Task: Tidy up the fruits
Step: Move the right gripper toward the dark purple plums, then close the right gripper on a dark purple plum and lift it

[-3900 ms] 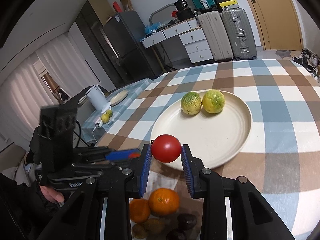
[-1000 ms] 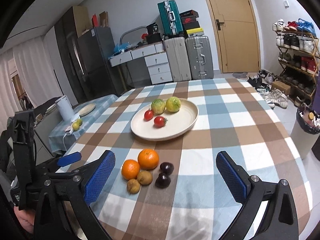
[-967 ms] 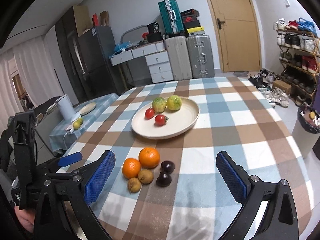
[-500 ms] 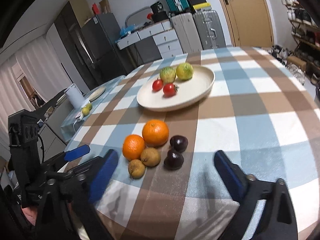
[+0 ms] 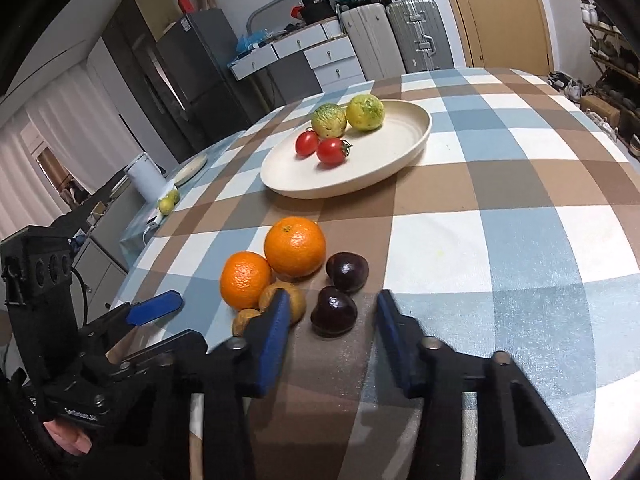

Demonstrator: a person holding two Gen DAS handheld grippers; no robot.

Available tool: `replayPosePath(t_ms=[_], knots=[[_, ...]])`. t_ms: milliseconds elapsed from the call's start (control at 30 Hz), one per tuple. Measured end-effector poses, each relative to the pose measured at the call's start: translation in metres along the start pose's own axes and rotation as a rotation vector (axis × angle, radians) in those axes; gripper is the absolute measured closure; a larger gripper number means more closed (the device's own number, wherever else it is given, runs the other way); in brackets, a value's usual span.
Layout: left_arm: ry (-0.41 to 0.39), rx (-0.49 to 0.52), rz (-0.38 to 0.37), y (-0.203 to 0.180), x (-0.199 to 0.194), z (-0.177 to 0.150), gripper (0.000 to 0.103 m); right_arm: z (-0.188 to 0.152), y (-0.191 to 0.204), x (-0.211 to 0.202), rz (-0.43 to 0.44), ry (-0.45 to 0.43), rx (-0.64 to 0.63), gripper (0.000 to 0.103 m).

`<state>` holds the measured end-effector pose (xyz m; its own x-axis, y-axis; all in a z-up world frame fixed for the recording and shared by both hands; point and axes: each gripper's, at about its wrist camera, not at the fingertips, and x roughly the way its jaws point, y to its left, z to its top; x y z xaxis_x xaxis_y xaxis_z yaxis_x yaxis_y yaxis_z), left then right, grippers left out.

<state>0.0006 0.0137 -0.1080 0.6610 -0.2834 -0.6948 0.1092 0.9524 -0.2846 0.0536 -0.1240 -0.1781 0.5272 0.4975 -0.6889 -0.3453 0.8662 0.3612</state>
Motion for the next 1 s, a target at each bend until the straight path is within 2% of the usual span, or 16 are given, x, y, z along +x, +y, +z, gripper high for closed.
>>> replayPosePath(t_ms=[33, 567, 900, 1000], knots=[[0.001, 0.0, -0.001, 0.0, 0.0, 0.0, 0.001, 0.0, -0.001, 0.002, 0.016, 0.012, 0.007, 0.078], [0.018, 0.007, -0.013, -0.008, 0.0, -0.001, 0.001, -0.003, -0.009, -0.008, 0.063, -0.034, 0.057, 0.079], [0.039, 0.038, 0.003, -0.025, 0.003, 0.005, 0.002, -0.004, -0.024, -0.032, 0.112, -0.118, 0.085, 0.079], [0.049, 0.037, 0.001, -0.027, 0.008, 0.006, 0.005, -0.006, -0.032, -0.041, 0.113, -0.144, 0.095, 0.079]])
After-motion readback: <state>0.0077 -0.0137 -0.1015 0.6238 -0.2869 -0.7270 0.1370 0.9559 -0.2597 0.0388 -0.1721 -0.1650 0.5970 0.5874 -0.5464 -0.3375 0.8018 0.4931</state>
